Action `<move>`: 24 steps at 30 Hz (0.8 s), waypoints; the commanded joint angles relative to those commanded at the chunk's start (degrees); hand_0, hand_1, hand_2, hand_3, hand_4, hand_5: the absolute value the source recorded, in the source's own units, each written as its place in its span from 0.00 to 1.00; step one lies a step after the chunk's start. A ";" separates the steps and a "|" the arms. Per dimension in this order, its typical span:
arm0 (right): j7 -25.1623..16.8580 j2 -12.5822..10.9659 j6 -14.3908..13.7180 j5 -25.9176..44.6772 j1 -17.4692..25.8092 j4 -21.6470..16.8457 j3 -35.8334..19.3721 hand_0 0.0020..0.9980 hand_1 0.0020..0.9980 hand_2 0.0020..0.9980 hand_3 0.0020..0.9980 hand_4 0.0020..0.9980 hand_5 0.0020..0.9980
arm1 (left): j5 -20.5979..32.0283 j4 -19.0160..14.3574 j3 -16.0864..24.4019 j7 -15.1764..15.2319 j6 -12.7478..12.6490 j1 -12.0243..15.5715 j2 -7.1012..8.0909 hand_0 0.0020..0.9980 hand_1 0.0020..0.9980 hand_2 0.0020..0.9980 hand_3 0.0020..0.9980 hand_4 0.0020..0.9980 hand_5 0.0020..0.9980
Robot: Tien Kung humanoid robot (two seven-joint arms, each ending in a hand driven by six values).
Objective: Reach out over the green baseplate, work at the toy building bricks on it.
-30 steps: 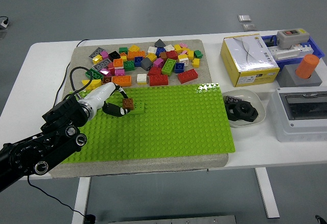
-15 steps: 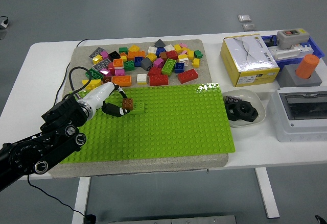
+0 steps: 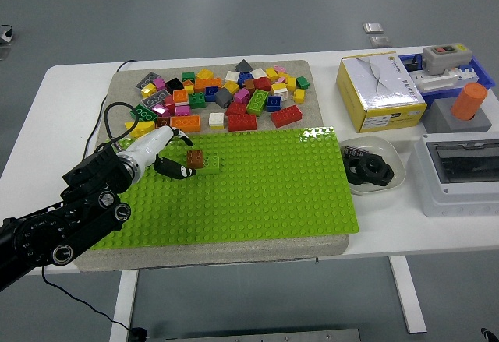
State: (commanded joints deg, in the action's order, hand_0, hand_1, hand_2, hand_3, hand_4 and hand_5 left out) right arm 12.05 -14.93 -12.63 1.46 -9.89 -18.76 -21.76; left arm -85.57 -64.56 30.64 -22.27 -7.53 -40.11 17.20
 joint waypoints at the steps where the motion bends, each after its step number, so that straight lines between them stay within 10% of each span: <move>1: 0.00 0.00 0.00 0.01 0.00 0.00 0.01 0.68 0.67 0.70 0.78 0.90 0.96 | -0.03 0.03 0.02 0.00 0.00 -0.01 0.02 1.00 1.00 0.99 0.75 0.92 0.19; 6: 0.00 -0.01 0.02 0.04 -0.01 0.00 0.02 0.68 0.67 0.70 0.78 0.90 0.96 | -0.76 -0.65 1.01 -0.17 0.72 0.15 0.75 1.00 1.00 1.00 0.80 0.95 0.18; 14: -0.42 -0.16 0.00 1.25 0.30 -0.01 0.59 0.68 0.67 0.70 0.78 0.90 0.96 | -1.97 -13.15 10.88 -2.66 5.54 4.50 10.16 1.00 1.00 1.00 0.75 0.99 0.27; 15: -0.39 -0.19 -0.02 1.21 0.33 0.01 0.53 0.68 0.67 0.70 0.78 0.90 0.96 | -2.02 -15.07 11.99 -2.69 5.50 4.69 11.56 1.00 1.00 0.97 0.61 0.96 0.59; 19: -0.11 -0.24 -0.06 0.56 0.33 0.06 0.03 0.68 0.67 0.70 0.78 0.90 0.96 | -2.52 -21.79 12.65 -2.27 4.48 4.62 15.88 1.00 1.00 0.97 0.61 0.96 0.59; 20: -0.06 -0.24 -0.07 0.46 0.33 0.07 -0.06 0.68 0.67 0.70 0.78 0.90 0.96 | -2.43 -22.92 12.42 -2.04 4.16 4.54 16.13 1.00 1.00 0.97 0.61 0.96 0.59; 21: 0.01 -0.22 -0.07 0.32 0.34 0.08 -0.19 0.68 0.67 0.69 0.77 0.90 0.96 | -2.27 -24.58 12.07 -1.72 3.70 4.44 16.19 1.00 1.00 0.97 0.57 0.76 0.88; 24: 0.18 -0.19 -0.10 -0.10 0.31 0.10 -0.48 0.68 0.67 0.69 0.77 0.90 0.96 | -2.13 -27.74 11.20 -1.03 2.68 4.26 15.16 1.00 1.00 0.97 0.57 0.76 0.88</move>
State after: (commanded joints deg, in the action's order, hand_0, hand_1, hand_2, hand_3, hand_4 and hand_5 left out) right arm 12.23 -15.12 -12.73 1.36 -9.58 -18.66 -22.24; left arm -87.70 -92.31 41.84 -23.30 -4.85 -35.85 32.36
